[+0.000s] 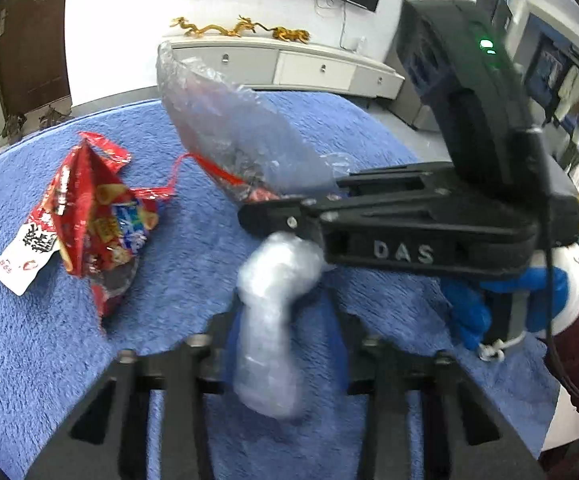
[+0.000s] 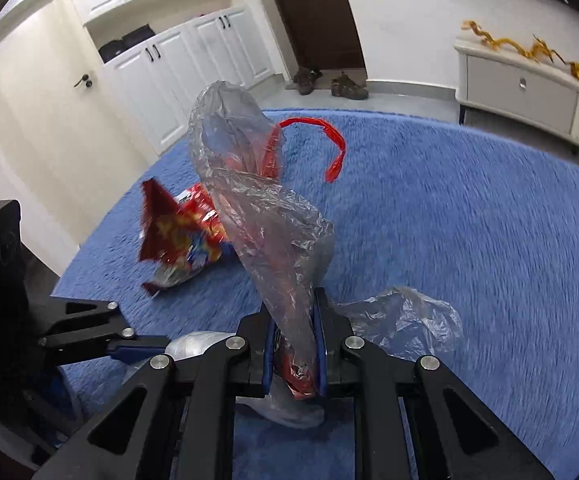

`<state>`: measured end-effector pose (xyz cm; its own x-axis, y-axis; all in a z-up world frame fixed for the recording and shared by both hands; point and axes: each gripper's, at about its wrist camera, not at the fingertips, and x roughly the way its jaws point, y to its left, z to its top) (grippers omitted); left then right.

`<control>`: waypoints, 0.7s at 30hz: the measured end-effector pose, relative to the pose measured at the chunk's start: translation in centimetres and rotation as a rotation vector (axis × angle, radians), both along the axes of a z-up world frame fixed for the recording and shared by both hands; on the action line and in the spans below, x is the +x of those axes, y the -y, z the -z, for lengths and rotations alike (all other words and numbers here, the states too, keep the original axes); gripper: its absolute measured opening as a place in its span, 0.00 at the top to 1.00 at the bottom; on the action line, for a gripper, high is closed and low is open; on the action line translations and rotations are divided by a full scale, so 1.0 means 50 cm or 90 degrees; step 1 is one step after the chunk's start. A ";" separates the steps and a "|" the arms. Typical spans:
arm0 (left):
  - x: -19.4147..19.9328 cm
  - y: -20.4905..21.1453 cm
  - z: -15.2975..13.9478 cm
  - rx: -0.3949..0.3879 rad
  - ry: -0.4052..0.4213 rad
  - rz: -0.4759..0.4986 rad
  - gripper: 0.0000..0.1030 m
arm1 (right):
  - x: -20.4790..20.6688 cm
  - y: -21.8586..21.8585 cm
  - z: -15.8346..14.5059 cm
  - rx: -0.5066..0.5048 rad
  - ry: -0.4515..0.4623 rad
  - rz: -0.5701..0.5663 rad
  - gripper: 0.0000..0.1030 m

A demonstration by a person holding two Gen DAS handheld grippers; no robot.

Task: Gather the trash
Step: 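Carry the white bag and clear bag over the bin and release both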

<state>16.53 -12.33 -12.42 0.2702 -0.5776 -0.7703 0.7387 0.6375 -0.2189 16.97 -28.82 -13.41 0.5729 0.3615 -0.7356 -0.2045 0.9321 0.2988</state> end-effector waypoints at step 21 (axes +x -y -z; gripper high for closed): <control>-0.260 0.100 -0.093 -0.007 0.012 0.095 0.93 | -0.502 0.238 -0.123 0.021 0.092 0.262 0.85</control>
<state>3.54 -17.35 -7.77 0.1947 -0.6210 -0.7592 0.8288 0.5181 -0.2113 -8.12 -40.70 -7.29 0.7708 0.1030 -0.6287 0.1404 0.9352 0.3253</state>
